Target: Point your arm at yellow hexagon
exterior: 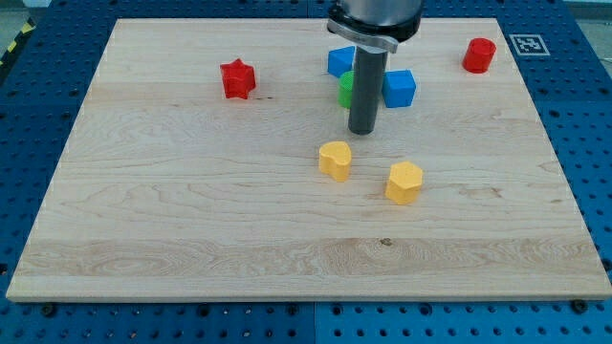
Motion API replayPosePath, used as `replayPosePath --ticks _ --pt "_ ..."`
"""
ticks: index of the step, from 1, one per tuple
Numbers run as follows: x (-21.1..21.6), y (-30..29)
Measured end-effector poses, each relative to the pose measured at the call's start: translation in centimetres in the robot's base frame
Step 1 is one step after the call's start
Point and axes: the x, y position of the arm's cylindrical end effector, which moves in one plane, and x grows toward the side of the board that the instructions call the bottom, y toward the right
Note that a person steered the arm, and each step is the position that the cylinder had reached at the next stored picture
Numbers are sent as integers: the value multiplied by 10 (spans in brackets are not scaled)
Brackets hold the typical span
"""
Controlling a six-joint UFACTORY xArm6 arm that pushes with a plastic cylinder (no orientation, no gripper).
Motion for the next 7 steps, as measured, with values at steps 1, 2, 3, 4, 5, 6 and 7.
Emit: replayPosePath --ticks 1,2,3,4,5,6,7 --pt "4 12" --pt "5 25" --pt "5 29" --pt "5 29" --pt "6 40" --pt "29 66" --pt "70 93"
